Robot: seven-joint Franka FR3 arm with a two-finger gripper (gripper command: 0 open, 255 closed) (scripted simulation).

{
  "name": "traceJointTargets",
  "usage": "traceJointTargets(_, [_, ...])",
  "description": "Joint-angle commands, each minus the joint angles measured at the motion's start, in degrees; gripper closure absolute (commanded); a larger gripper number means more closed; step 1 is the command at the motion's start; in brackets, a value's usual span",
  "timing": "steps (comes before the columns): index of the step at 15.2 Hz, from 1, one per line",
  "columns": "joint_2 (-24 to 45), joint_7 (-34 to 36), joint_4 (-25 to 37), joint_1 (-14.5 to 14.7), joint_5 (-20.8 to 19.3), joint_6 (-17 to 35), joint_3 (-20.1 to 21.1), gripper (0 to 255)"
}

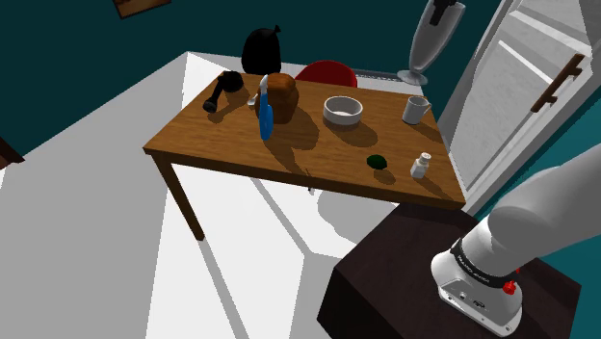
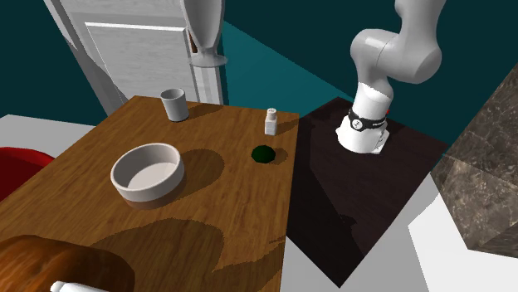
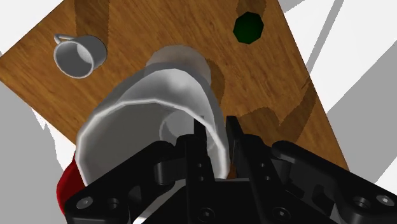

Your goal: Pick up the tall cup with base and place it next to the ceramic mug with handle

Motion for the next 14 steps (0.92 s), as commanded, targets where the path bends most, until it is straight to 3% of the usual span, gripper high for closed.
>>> traceJointTargets(1, [0.8,-2.9,1.1,-0.9,0.0,-0.4,-1.9,255])
traceJointTargets(11, [11.1,-19.6,12.5,-6.7,4.0,-2.8,-12.8,255])
traceJointTargets(14, [9.8,-19.3,8.7,-6.6,3.4,-0.2,-12.5,255])
